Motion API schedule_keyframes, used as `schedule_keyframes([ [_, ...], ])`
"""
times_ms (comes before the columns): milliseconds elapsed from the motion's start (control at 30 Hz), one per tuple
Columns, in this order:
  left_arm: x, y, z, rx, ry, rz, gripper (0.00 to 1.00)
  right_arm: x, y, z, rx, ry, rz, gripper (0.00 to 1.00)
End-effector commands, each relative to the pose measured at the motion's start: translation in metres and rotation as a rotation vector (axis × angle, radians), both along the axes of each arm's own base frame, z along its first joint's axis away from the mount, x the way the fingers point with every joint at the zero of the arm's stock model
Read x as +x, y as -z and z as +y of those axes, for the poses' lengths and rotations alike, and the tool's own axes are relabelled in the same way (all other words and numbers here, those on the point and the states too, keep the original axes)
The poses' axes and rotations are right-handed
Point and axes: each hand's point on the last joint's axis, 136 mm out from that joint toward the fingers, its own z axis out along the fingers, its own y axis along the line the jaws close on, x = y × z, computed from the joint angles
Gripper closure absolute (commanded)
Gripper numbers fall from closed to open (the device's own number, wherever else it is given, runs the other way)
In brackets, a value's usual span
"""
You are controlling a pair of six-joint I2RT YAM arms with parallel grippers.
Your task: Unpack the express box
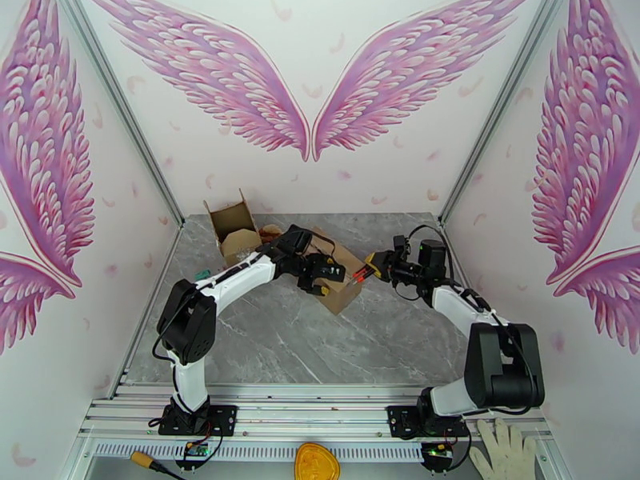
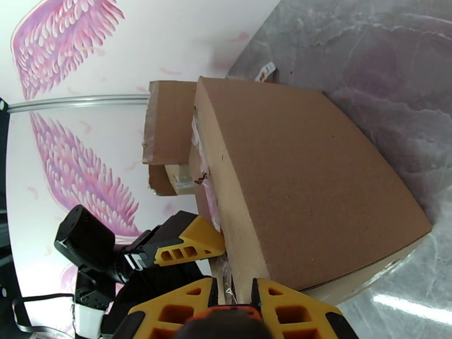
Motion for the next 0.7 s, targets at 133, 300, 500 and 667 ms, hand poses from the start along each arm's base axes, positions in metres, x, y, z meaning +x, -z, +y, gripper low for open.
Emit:
schedule_keyframes([
  [133,0.033,-0.001,0.013,0.005,-0.142,-0.043,0.29,-0.023,-0.067,-0.004,0.096,-0.037,-0.196,1.0],
  [300,0.029,-0.015,0.009,-0.036,-0.151,-0.035,0.23,-0.019,-0.061,-0.024,-0.054,0.048,-0.2,1.0],
  [500,0.033,-0.074,0.0,-0.183,-0.202,-0.051,0.11,-0.017,-0.03,-0.047,-0.288,0.163,-0.153,1.0],
  [667,0.044,-0.114,0.008,-0.295,-0.299,0.021,0.07,-0.019,-0.012,-0.054,-0.433,0.239,-0.153,1.0],
])
